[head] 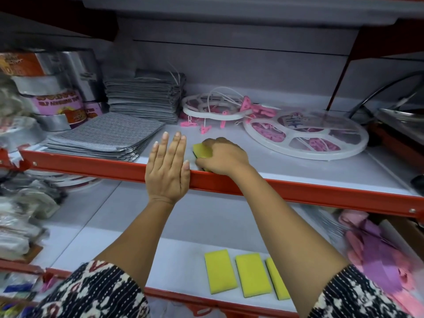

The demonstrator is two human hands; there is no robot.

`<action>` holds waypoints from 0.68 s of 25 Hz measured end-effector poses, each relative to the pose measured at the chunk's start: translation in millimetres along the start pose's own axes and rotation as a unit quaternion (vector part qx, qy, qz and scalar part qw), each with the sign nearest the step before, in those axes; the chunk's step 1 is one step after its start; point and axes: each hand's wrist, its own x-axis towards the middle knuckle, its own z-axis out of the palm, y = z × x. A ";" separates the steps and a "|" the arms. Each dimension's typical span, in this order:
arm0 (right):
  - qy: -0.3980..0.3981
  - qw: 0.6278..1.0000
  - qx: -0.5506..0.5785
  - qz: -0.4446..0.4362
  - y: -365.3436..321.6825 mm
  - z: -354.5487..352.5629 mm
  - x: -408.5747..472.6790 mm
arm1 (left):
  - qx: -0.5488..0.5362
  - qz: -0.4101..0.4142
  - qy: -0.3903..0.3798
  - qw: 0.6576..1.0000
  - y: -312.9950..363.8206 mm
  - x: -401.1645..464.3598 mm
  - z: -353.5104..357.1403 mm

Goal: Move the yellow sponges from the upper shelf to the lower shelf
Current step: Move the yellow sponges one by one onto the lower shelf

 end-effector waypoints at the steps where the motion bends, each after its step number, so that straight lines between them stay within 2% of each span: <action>1: 0.025 0.999 0.021 0.012 1.3 -1.5 -1.1 | -0.002 0.001 0.001 1.000 0.2 -0.3 -0.2; 5: 0.164 0.983 0.081 0.004 10.5 -16.8 -32.8 | 0.002 0.003 0.004 1.000 0.2 -0.8 0.9; 9: 0.324 0.931 0.130 -0.108 17.1 10.9 -91.2 | 0.000 0.008 0.012 1.000 0.2 -1.4 0.5; 11: 0.373 0.906 0.133 -0.152 24.3 47.7 -113.7 | -0.002 0.007 0.012 1.000 -0.3 -1.3 0.9; 14: 0.368 0.903 0.112 -0.193 39.2 107.9 -135.9 | -0.004 0.011 0.019 1.000 0.3 -3.0 0.9; 17: 0.248 0.953 0.095 -0.149 44.8 170.5 -147.9 | -0.012 0.014 0.024 1.000 -1.1 -3.3 2.6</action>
